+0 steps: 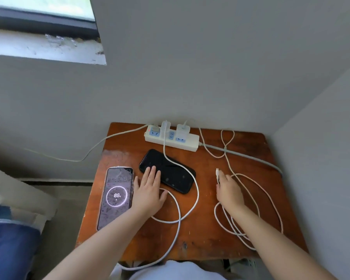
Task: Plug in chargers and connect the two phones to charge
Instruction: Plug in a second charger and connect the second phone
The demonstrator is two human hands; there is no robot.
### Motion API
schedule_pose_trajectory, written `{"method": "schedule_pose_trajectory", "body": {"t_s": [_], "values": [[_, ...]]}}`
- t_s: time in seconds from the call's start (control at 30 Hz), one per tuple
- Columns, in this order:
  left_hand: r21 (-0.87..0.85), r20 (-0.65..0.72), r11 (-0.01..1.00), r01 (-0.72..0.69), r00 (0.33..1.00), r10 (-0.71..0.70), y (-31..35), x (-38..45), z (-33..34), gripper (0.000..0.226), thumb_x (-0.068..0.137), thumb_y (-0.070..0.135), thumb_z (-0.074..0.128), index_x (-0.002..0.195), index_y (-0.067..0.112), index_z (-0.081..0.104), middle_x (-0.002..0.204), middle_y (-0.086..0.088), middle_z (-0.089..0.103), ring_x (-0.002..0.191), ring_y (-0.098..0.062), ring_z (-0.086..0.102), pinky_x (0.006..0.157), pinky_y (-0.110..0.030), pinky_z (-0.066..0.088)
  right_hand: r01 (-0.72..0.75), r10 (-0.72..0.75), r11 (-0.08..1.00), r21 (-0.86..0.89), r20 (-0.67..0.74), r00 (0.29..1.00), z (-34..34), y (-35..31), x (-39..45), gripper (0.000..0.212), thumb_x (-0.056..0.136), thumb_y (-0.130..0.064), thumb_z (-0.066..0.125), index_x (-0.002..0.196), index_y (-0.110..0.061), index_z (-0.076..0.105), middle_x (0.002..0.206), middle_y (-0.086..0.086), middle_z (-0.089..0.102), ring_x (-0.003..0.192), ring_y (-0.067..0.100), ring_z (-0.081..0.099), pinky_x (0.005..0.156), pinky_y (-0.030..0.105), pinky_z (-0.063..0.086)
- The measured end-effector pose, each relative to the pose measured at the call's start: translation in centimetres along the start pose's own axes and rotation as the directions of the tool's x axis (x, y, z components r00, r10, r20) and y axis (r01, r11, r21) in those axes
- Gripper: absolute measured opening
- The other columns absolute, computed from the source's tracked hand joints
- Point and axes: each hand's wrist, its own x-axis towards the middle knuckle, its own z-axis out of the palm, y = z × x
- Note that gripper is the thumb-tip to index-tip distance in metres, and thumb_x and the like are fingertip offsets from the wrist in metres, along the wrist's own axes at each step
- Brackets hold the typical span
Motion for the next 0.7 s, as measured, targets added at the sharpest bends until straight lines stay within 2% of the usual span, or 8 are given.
{"method": "schedule_pose_trajectory", "body": {"t_s": [0.1, 0.17, 0.27, 0.33, 0.43, 0.53, 0.63, 0.7], "values": [[0.078, 0.016, 0.996, -0.049, 0.999, 0.048, 0.1, 0.8, -1.9, 0.054, 0.094, 0.035, 0.037, 0.140, 0.014, 0.021, 0.154, -0.007, 0.012, 0.142, -0.023, 0.000, 0.114, -0.044, 0.003, -0.085, 0.078, 0.979, 0.183, 0.043, 0.996, -0.1, -0.3, -0.4, 0.053, 0.088, -0.006, 0.051, 0.136, -0.010, 0.030, 0.114, 0.011, 0.058, 0.102, 0.021, 0.057, 0.087, 0.029, 0.049], [0.160, 0.069, 0.973, -0.166, 0.985, 0.157, 0.7, 1.9, -3.1, 0.048, 0.094, 0.025, 0.039, 0.139, 0.014, 0.025, 0.153, -0.008, 0.016, 0.142, -0.024, 0.002, 0.115, -0.042, 0.006, -0.108, 0.096, 0.942, 0.319, 0.053, 0.994, -0.4, -0.3, -0.7, 0.051, 0.085, -0.003, 0.054, 0.133, -0.008, 0.036, 0.102, 0.008, 0.057, 0.090, 0.017, 0.055, 0.077, 0.023, 0.049], [0.206, 0.242, 0.926, -0.316, 0.934, 0.264, 1.9, 3.8, -4.1, 0.059, 0.089, 0.018, 0.048, 0.140, 0.013, 0.020, 0.154, -0.008, 0.014, 0.142, -0.024, 0.001, 0.115, -0.042, 0.007, -0.065, 0.047, 0.906, 0.418, 0.053, 0.997, -0.6, -0.4, -1.7, 0.041, 0.085, -0.003, 0.053, 0.126, -0.009, 0.048, 0.095, 0.001, 0.050, 0.076, 0.008, 0.049, 0.060, 0.009, 0.039], [0.241, 0.355, 0.885, -0.399, 0.885, 0.302, 2.3, 5.0, -4.3, 0.071, 0.085, 0.022, 0.056, 0.141, 0.013, 0.015, 0.154, -0.010, 0.011, 0.141, -0.026, 0.001, 0.114, -0.043, 0.008, -0.016, -0.009, 0.898, 0.440, 0.054, 0.999, -0.5, -0.8, -2.6, 0.035, 0.087, -0.005, 0.051, 0.122, -0.008, 0.052, 0.101, 0.004, 0.053, 0.074, 0.004, 0.048, 0.061, 0.007, 0.038], [0.345, 0.458, 0.800, -0.491, 0.832, 0.313, 2.6, 6.7, -4.5, 0.083, 0.080, 0.029, 0.064, 0.142, 0.012, 0.011, 0.154, -0.010, 0.008, 0.141, -0.026, -0.001, 0.114, -0.043, 0.007, 0.067, -0.093, 0.932, 0.355, 0.058, 0.994, 0.3, -1.9, -3.0, 0.029, 0.089, -0.021, 0.052, 0.114, -0.008, 0.057, 0.106, 0.008, 0.057, 0.080, 0.010, 0.048, 0.067, 0.016, 0.039], [0.430, 0.528, 0.693, -0.579, 0.784, 0.327, 3.7, 7.7, -4.8, 0.088, 0.077, 0.030, 0.067, 0.142, 0.012, 0.011, 0.153, -0.012, 0.012, 0.141, -0.028, 0.003, 0.114, -0.042, 0.008, 0.083, -0.106, 0.966, 0.246, 0.081, 0.991, 0.9, -3.0, -2.1, 0.027, 0.091, -0.028, 0.049, 0.102, -0.008, 0.064, 0.087, 0.004, 0.051, 0.075, 0.012, 0.046, 0.054, 0.019, 0.032], [0.412, 0.531, 0.692, -0.593, 0.773, 0.346, 4.7, 7.9, -5.5, 0.090, 0.069, 0.030, 0.076, 0.138, 0.010, 0.022, 0.147, -0.015, 0.029, 0.136, -0.032, 0.024, 0.112, -0.043, 0.020, 0.121, -0.132, 0.985, 0.124, 0.085, 0.988, 1.1, -3.3, -1.1, 0.028, 0.092, -0.027, 0.045, 0.097, -0.007, 0.065, 0.081, 0.000, 0.043, 0.074, 0.018, 0.050, 0.055, 0.023, 0.031], [0.381, 0.517, 0.699, -0.605, 0.766, 0.381, 4.7, 7.6, -6.1, 0.087, 0.065, 0.031, 0.078, 0.134, 0.008, 0.029, 0.140, -0.016, 0.038, 0.128, -0.033, 0.035, 0.107, -0.042, 0.030, 0.092, -0.100, 0.988, 0.122, 0.066, 0.993, 1.0, -3.1, -0.7, 0.031, 0.093, -0.028, 0.043, 0.096, -0.006, 0.065, 0.081, 0.001, 0.042, 0.081, 0.024, 0.058, 0.060, 0.027, 0.033]]}}
